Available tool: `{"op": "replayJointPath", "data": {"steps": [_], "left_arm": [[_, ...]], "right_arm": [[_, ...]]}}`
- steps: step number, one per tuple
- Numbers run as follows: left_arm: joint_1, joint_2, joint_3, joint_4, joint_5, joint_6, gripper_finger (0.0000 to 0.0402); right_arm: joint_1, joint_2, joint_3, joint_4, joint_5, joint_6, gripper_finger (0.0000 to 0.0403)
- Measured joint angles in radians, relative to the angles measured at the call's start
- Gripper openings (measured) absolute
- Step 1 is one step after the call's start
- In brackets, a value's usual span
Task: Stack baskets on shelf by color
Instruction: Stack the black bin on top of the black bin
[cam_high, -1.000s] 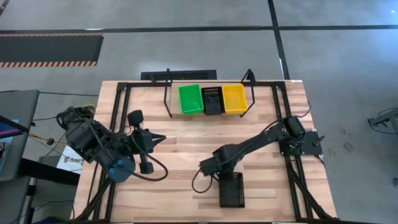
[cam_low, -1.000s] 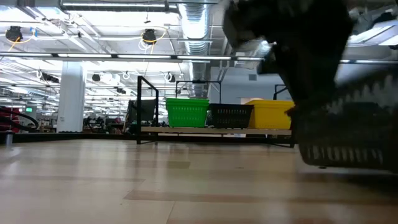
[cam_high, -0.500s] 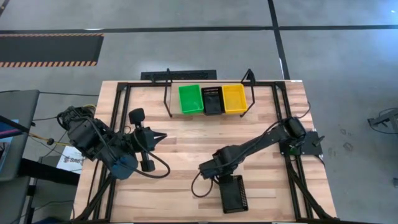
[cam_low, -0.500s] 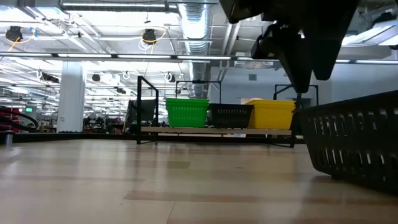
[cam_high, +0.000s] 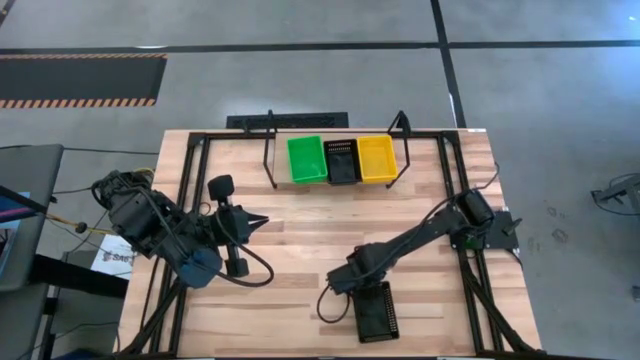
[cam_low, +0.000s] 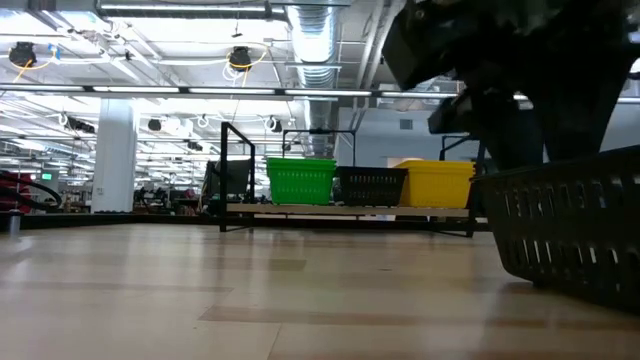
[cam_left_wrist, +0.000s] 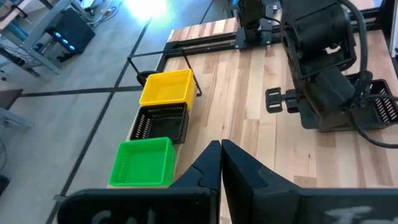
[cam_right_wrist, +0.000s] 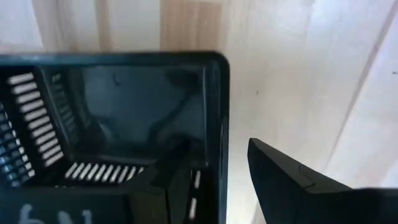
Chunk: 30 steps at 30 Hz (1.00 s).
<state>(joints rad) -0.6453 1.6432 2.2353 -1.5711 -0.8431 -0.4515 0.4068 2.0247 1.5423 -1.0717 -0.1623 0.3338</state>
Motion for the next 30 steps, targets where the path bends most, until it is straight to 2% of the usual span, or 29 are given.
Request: {"op": "replayJointPath", "data": {"steps": [6, 9, 12, 15, 20, 24, 30], "left_arm": [[0.0, 0.0, 0.0, 0.0, 0.0, -0.001, 0.0], [0.0, 0.0, 0.0, 0.0, 0.0, -0.001, 0.0], [0.0, 0.0, 0.0, 0.0, 0.0, -0.001, 0.0], [0.0, 0.0, 0.0, 0.0, 0.0, -0.001, 0.0], [0.0, 0.0, 0.0, 0.0, 0.0, -0.001, 0.0], [0.0, 0.0, 0.0, 0.0, 0.004, 0.013, 0.0], [0.0, 0.0, 0.0, 0.0, 0.026, 0.022, 0.0]], "right_arm": [[-0.001, 0.0, -0.045, 0.094, -0.023, 0.009, 0.0177], [-0.01, 0.0, -0.057, 0.089, -0.025, 0.037, 0.016], [-0.025, 0.0, -0.059, 0.062, -0.028, 0.055, 0.011], [-0.039, 0.0, -0.059, 0.039, -0.041, 0.054, 0.0029], [-0.051, 0.0, -0.035, 0.019, -0.045, 0.059, 0.0011], [-0.069, -0.014, 0.077, -0.081, 0.074, 0.056, 0.0009], [-0.154, -0.128, 0.31, -0.374, 0.391, 0.051, 0.0008]]}}
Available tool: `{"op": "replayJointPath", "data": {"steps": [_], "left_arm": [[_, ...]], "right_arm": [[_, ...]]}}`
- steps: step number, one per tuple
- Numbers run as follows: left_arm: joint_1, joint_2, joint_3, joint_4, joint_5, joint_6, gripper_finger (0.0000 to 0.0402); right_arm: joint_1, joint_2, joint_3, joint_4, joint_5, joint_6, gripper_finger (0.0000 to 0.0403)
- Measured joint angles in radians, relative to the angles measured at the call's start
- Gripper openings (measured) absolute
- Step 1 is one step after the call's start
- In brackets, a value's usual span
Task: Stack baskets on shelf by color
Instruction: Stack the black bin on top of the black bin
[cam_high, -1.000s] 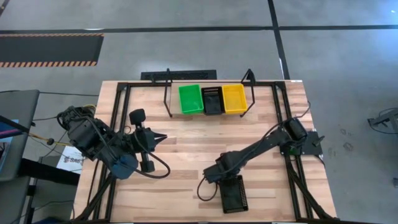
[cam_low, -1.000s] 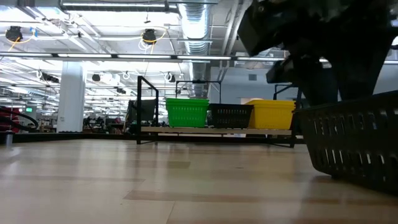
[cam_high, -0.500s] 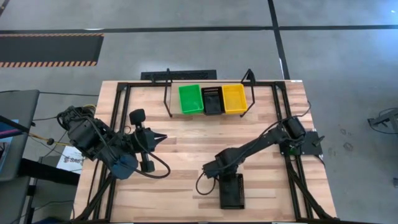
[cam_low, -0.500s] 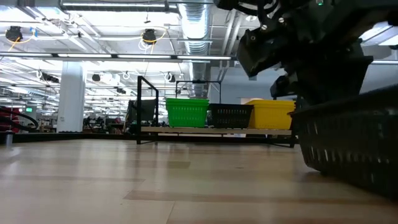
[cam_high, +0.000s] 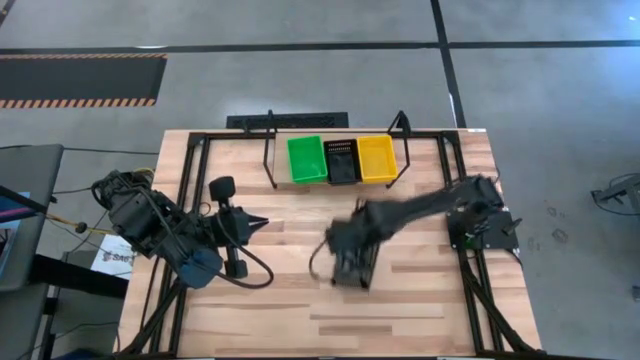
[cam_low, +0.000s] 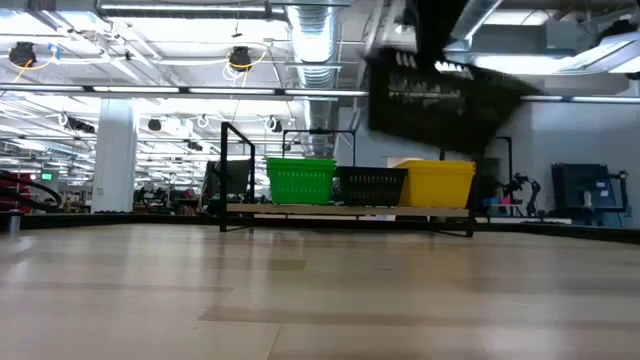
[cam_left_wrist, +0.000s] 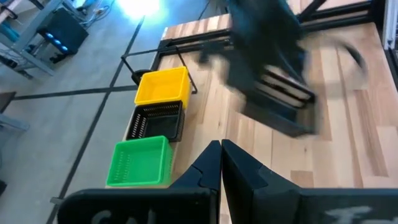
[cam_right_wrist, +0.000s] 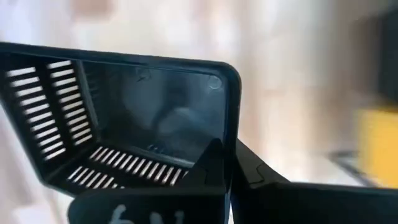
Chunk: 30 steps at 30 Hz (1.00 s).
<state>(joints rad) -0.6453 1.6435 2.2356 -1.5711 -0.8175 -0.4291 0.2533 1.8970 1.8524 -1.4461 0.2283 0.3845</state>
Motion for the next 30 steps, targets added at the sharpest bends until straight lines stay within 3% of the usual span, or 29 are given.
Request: {"op": "replayJointPath", "data": {"steps": [4, 10, 16, 22, 26, 30], "left_arm": [[0.0, 0.0, 0.0, 0.0, 0.002, 0.002, 0.0], [0.0, 0.0, 0.0, 0.0, 0.009, 0.001, 0.0], [0.0, 0.0, 0.0, 0.0, -0.011, -0.01, 0.0], [0.035, 0.0, 0.0, 0.0, -0.086, -0.097, 0.0], [0.076, 0.0, 0.0, 0.0, -0.118, -0.158, 0.0], [0.124, 0.006, 0.0, 0.0, -0.126, -0.187, 0.0]], "right_arm": [[-0.096, -0.116, 0.128, -0.078, 0.16, -0.034, 0.0007], [-0.312, -0.273, 0.234, 0.063, 0.144, -0.299, 0.0007], [-0.61, -0.318, 0.272, 0.245, -0.155, -0.575, 0.0006], [-0.853, -0.237, 0.274, 0.282, -0.514, -0.761, 0.0006], [-0.939, -0.136, 0.274, 0.25, -0.664, -0.874, 0.0006], [-0.971, -0.042, 0.273, 0.168, -0.723, -1.02, 0.0006]]}}
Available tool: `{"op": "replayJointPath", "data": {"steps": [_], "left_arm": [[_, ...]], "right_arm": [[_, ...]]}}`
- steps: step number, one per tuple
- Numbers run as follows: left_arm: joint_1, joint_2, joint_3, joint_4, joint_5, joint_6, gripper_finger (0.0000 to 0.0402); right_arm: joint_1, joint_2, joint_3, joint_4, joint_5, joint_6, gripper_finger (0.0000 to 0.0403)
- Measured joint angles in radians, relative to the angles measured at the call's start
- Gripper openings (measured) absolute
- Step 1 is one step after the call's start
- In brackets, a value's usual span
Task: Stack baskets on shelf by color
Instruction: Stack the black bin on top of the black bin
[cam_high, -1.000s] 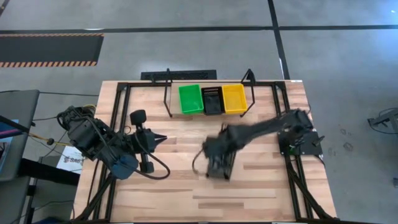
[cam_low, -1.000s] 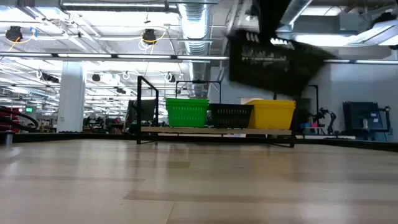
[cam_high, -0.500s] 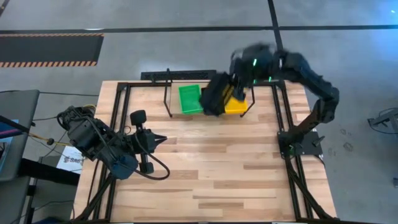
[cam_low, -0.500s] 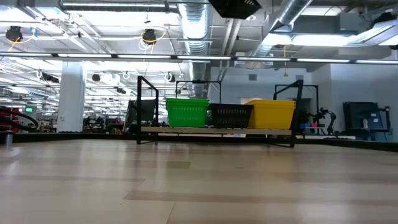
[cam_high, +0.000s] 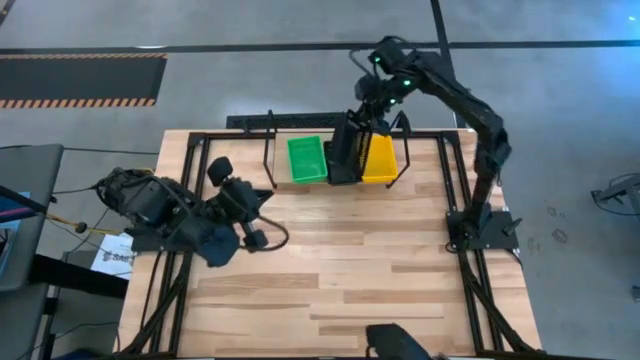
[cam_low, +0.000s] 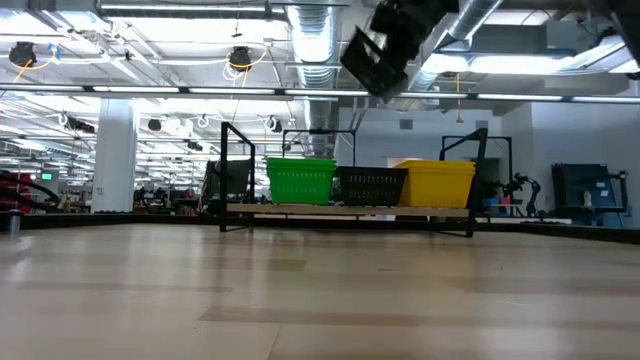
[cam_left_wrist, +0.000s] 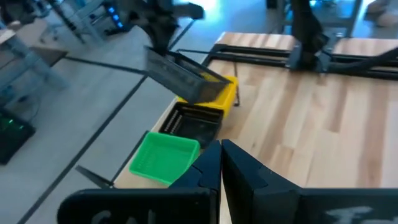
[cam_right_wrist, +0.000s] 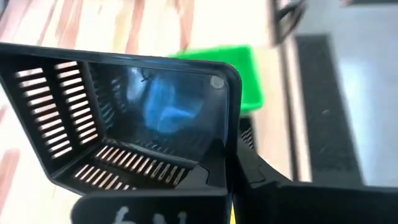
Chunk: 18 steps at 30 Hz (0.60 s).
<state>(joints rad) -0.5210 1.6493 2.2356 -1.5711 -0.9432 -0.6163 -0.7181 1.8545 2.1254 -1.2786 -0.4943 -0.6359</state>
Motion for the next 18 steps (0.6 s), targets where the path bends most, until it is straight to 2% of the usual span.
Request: {"op": "replayJointPath", "data": {"steps": [3, 7, 13, 18], "left_arm": [[0.035, 0.006, 0.0, 0.0, 0.005, -0.01, 0.0], [0.077, 0.025, 0.0, 0.0, 0.022, -0.023, 0.0], [0.121, 0.042, 0.0, 0.0, 0.091, -0.023, 0.0], [0.138, 0.058, 0.0, 0.0, 0.104, -0.043, 0.0]], "right_arm": [[0.006, 0.064, 0.0, -0.063, -0.005, -0.104, 0.0006], [0.014, 0.126, 0.0, -0.041, -0.009, -0.164, 0.0006], [0.042, 0.203, 0.0, -0.027, -0.001, -0.211, 0.0006], [0.041, 0.232, 0.002, -0.021, 0.004, -0.212, 0.0006]]}}
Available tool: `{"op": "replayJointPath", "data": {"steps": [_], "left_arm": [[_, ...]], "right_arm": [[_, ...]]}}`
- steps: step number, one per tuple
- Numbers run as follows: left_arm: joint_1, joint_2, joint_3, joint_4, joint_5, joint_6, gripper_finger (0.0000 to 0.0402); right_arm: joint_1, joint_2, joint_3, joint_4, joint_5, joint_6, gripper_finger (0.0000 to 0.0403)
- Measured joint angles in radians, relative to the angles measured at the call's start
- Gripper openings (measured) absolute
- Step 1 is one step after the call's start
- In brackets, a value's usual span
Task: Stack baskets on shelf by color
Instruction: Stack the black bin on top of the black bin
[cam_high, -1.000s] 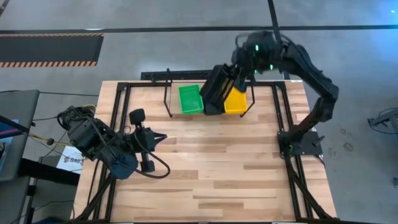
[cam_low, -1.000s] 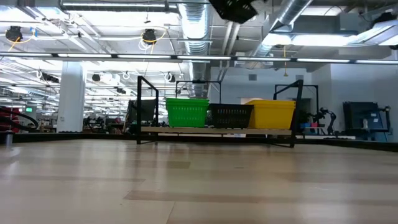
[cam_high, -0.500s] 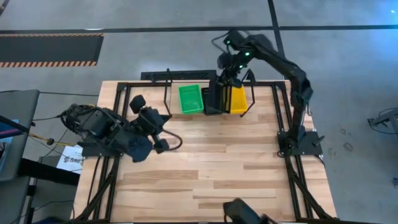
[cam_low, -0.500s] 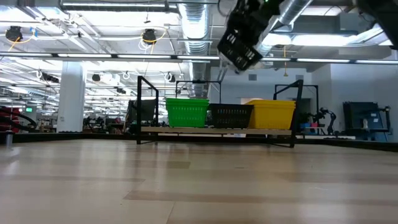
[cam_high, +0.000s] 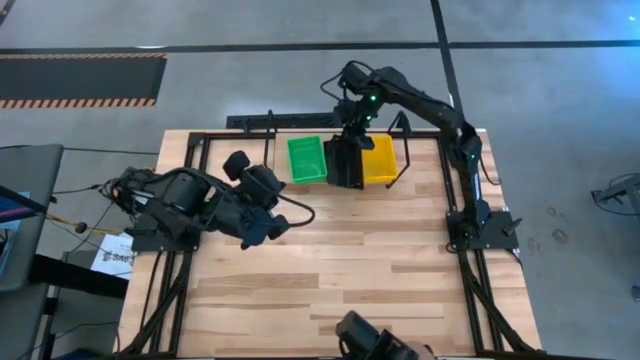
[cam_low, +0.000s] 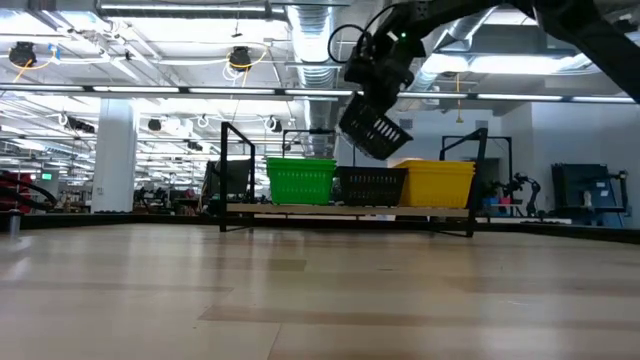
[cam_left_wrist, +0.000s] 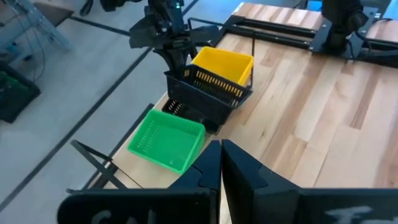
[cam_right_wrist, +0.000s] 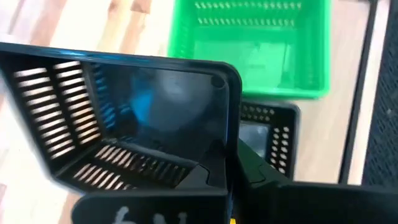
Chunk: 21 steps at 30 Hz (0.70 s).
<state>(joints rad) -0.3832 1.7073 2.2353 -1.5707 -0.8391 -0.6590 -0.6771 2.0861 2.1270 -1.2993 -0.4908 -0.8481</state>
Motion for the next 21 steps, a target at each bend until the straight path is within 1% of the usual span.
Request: {"op": "replayJointPath", "data": {"steps": [9, 11, 15, 21], "left_arm": [[0.004, 0.022, 0.0, 0.0, 0.009, 0.003, 0.0], [0.004, 0.022, 0.0, 0.0, 0.01, 0.0, 0.0], [0.004, 0.022, 0.0, 0.0, 0.015, -0.005, 0.0], [0.004, 0.022, 0.0, 0.0, 0.015, -0.007, 0.0]], "right_arm": [[0.012, 0.019, -0.003, 0.083, 0.049, -0.017, 0.0005], [0.004, 0.027, -0.004, 0.066, 0.059, -0.02, 0.0005], [-0.002, 0.051, -0.004, 0.059, 0.148, -0.026, 0.0005], [-0.019, 0.093, -0.004, 0.067, 0.165, -0.023, 0.0005]]}}
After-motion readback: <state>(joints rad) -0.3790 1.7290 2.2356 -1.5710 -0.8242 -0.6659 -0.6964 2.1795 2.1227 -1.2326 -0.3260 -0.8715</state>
